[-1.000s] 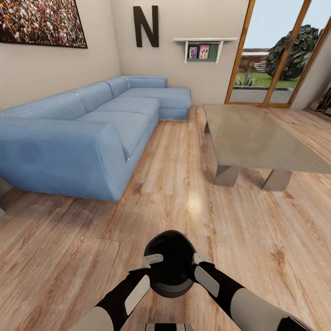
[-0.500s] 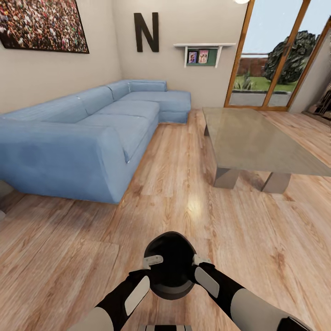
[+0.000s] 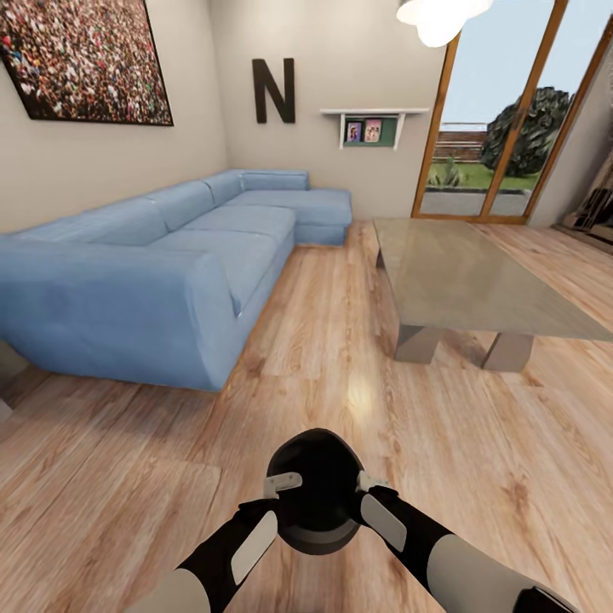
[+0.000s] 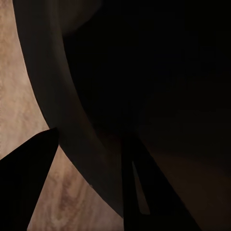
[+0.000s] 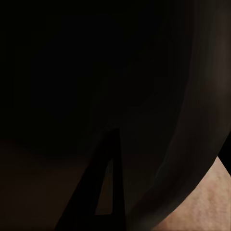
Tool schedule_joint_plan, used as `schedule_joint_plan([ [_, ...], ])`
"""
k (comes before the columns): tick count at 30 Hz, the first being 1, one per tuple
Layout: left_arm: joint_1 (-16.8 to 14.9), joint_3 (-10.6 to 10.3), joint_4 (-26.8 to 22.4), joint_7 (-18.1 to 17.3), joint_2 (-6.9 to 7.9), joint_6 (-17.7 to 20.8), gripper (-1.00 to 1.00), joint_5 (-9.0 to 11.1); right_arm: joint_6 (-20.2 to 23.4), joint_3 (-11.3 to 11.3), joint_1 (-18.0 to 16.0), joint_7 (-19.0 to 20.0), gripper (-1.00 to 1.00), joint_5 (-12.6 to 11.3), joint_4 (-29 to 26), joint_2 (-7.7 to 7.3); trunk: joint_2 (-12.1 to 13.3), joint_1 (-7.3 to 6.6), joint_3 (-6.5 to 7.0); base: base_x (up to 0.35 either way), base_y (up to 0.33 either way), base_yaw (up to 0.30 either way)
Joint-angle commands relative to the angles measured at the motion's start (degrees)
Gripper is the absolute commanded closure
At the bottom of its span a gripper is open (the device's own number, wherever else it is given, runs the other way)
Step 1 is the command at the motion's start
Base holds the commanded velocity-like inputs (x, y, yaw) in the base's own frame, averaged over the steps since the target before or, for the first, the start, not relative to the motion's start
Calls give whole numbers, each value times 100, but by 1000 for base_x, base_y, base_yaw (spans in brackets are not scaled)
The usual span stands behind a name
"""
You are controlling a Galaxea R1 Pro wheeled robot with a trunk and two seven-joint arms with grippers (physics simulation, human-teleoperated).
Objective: Place each of the two pumpkins and all three candles from the living room inside a cabinet in the living room (use any cabinet), then make sure every cabinet is closed, and position the cauldron so it is next to a table in the living room.
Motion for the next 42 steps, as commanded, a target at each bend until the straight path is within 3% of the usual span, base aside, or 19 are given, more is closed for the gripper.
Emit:
schedule_joint_plan([
  [1,-3,13,5,53,15,46,100,-50,-35,-11,-12,-39,100,85,-21,-5,-1,-4,19,0,0,0],
  [15,-1,13,3,44,15,46,100,-47,-35,-11,-12,-43,100,85,-27,-5,18,-40,329,0,0,0],
  [27,-3,13,-3,44,15,38,100,-52,-45,-11,-12,-45,100,85,-27,-5,18,-40,329,0,-26,-4],
  [42,-2,7,-4,44,15,38,100,-52,-64,-11,-12,-41,100,85,-29,-5,18,-40,351,0,-267,-135],
])
